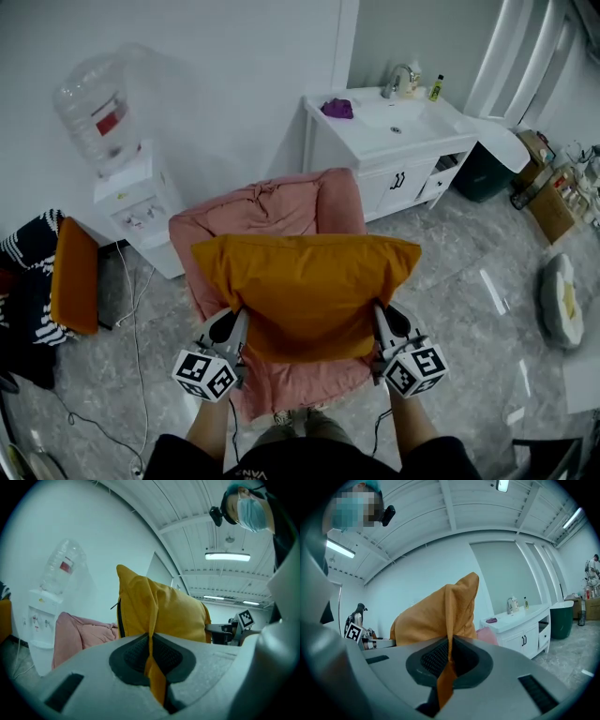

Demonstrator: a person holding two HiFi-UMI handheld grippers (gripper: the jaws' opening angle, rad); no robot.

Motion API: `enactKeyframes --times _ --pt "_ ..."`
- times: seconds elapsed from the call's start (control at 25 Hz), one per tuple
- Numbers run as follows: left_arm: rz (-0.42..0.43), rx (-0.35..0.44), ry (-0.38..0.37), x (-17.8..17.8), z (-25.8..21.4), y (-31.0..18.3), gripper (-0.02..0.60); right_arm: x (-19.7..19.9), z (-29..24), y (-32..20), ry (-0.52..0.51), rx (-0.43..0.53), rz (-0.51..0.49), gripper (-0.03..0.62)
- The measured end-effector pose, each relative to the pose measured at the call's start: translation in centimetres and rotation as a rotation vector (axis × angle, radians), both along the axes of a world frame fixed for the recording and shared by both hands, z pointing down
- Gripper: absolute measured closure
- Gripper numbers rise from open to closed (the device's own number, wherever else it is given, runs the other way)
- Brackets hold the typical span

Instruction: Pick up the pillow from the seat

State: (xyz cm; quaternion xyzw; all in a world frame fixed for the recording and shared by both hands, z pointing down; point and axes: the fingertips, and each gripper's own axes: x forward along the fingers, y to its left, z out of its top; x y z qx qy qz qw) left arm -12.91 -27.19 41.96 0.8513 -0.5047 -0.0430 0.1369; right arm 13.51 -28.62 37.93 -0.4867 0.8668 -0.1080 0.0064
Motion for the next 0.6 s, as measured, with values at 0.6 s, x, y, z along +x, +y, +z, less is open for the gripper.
enactKeyframes --times 0.6 --pt "0.03 0.109 -0.037 1.2 -6.3 1.6 0.558 1.4 -6.2 2.5 -0.027 0.108 0.023 0.583"
